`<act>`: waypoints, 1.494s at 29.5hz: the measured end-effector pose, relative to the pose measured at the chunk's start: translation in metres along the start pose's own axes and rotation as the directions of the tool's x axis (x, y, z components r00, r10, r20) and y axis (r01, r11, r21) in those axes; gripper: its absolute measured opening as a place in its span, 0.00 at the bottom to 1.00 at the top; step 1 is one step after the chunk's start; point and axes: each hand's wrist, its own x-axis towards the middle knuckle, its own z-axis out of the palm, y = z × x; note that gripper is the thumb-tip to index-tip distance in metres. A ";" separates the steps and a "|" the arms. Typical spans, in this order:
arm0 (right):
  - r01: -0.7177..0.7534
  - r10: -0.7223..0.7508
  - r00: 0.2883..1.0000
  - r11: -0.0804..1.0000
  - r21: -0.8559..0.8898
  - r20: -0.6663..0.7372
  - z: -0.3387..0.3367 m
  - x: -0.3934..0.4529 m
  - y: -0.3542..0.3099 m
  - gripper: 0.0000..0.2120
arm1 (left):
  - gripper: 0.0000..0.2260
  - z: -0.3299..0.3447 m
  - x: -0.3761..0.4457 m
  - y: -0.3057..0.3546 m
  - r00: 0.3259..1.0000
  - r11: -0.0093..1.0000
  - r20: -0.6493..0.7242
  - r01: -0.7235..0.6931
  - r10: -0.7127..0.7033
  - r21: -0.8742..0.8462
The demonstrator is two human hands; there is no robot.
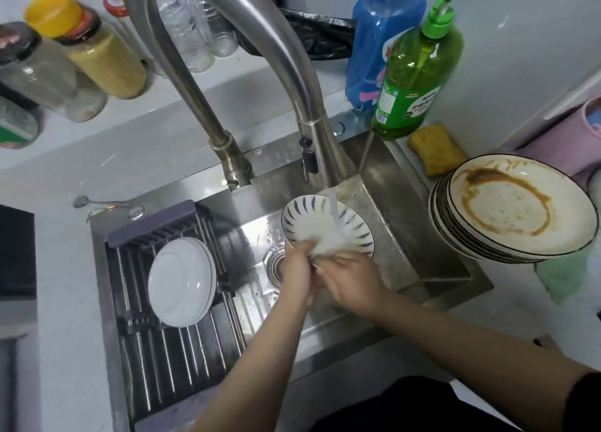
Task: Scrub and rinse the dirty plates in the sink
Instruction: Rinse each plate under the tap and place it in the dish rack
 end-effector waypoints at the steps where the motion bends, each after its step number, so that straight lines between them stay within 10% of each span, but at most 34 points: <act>1: 0.019 -0.019 1.000 0.999 0.034 -0.025 -0.002 -0.001 0.002 0.14 | 0.14 -0.001 0.002 0.003 1.000 0.999 -0.017 0.007 -0.007 -0.037; 36: 0.109 -0.109 0.993 0.994 0.018 -0.035 -0.026 0.006 0.037 0.18 | 0.18 -0.006 0.007 0.003 0.998 0.979 -0.044 -0.057 0.049 -0.195; 44: -0.024 0.032 0.932 0.999 -0.026 0.362 -0.029 0.000 0.042 0.31 | 0.20 -0.033 0.022 0.015 0.995 0.995 -0.072 -0.075 0.070 -0.064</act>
